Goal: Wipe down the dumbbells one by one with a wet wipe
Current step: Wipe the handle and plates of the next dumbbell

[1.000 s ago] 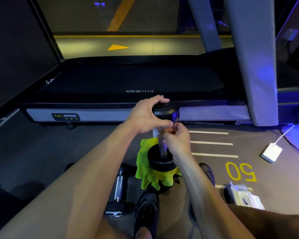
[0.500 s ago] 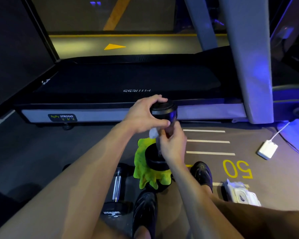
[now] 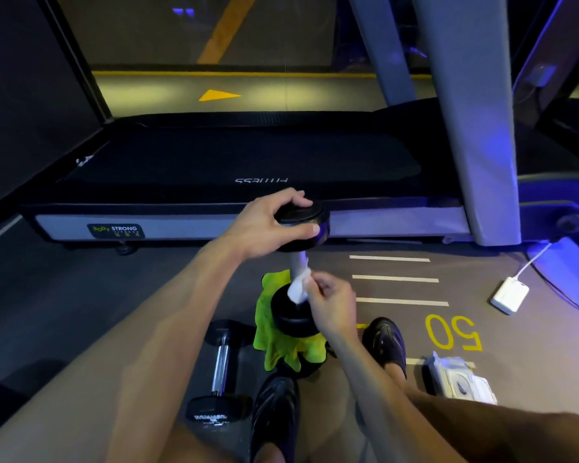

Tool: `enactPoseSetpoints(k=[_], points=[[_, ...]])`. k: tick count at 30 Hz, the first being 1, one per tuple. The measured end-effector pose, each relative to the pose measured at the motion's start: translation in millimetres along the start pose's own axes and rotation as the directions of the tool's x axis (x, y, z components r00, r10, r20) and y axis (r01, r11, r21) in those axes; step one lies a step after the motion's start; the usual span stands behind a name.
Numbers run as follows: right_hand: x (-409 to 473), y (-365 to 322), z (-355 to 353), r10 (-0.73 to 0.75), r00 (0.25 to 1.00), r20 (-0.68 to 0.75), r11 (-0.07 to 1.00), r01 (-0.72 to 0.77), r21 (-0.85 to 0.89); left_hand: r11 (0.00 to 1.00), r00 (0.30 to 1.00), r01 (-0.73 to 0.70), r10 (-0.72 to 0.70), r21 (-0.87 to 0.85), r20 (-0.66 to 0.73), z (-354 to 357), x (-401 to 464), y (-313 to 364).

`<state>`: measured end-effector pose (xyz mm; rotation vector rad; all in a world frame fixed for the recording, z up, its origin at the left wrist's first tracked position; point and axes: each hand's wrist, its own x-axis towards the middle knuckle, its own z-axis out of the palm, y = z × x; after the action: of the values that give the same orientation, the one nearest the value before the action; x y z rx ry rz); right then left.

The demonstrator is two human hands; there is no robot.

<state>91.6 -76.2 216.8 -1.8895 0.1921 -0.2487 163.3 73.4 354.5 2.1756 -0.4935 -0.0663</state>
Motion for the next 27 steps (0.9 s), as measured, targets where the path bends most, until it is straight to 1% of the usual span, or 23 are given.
enactPoseSetpoints(k=[2,3,5,7,9,11,12,13,14,17,18,19,21,23,26,27], points=[[4.2,-1.6,-5.1,0.03,0.999,0.044,0.999,-0.03,-0.019,1.0,1.0,-0.004,0.004,-0.018,-0.006,-1.1,-1.8,-0.5],[12.4,-9.6,-3.9,0.031,0.999,0.036,0.999,-0.032,0.034,1.0,1.0,-0.007,0.006,-0.021,-0.009,-1.4,-2.6,-0.2],[26.4,-33.8,-0.6,-0.006,1.0,-0.026,0.993,0.009,0.119,1.0,1.0,-0.007,0.007,-0.012,-0.007,-0.6,-4.7,1.1],[27.1,-42.9,6.4,-0.013,0.996,-0.087,0.991,0.024,0.132,1.0,1.0,0.003,-0.003,-0.004,-0.014,-1.5,-6.3,1.4],[13.2,-28.1,7.1,-0.011,0.998,-0.059,0.998,0.014,0.054,1.0,1.0,0.015,-0.015,-0.015,-0.024,-4.2,-8.2,0.1],[0.7,-10.1,-1.4,0.0,1.0,0.022,0.992,0.003,-0.124,0.998,1.0,0.026,-0.027,-0.049,-0.015,-6.3,-10.2,-1.2],[0.9,-10.4,-7.6,0.031,0.998,0.055,0.982,-0.02,-0.188,0.998,1.0,0.023,-0.024,-0.066,-0.005,-5.9,-10.9,-1.3],[8.7,-13.7,-10.9,0.061,0.995,0.073,0.976,-0.044,-0.215,0.997,1.0,0.016,-0.016,-0.081,0.004,-5.3,-10.7,-0.6],[17.9,-22.9,-13.4,0.086,0.993,0.077,0.979,-0.07,-0.19,0.996,1.0,0.013,-0.012,-0.085,0.012,-4.3,-10.7,1.0],[38.8,-39.5,-13.4,0.099,0.99,0.097,0.992,-0.106,0.069,0.999,1.0,0.003,-0.003,-0.039,0.011,-0.3,-8.6,6.7],[37.7,-37.7,-13.3,0.097,0.99,0.103,0.991,-0.106,0.077,1.0,1.0,0.003,-0.003,-0.025,0.004,0.2,-8.4,8.0],[35.0,-31.6,-12.8,0.092,0.99,0.111,0.994,-0.098,0.047,1.0,1.0,0.002,-0.002,-0.017,-0.003,0.5,-8.3,8.9],[23.1,-23.0,-15.8,0.109,0.986,0.13,0.99,-0.095,-0.105,1.0,1.0,0.007,-0.007,-0.015,-0.018,-0.1,-8.4,8.1],[15.8,-13.1,-15.8,0.089,0.982,0.165,0.965,-0.044,-0.258,1.0,1.0,0.018,-0.018,-0.022,-0.017,-0.7,-9.3,6.8],[8.7,-11.4,-13.8,0.043,0.982,0.182,0.881,0.049,-0.47,0.999,0.999,0.024,-0.025,-0.024,-0.033,-0.8,-9.3,3.3],[6.8,-10.2,-12.9,0.031,0.981,0.192,0.864,0.07,-0.498,0.999,0.999,0.027,-0.028,-0.024,-0.042,-1.0,-8.9,2.5]])
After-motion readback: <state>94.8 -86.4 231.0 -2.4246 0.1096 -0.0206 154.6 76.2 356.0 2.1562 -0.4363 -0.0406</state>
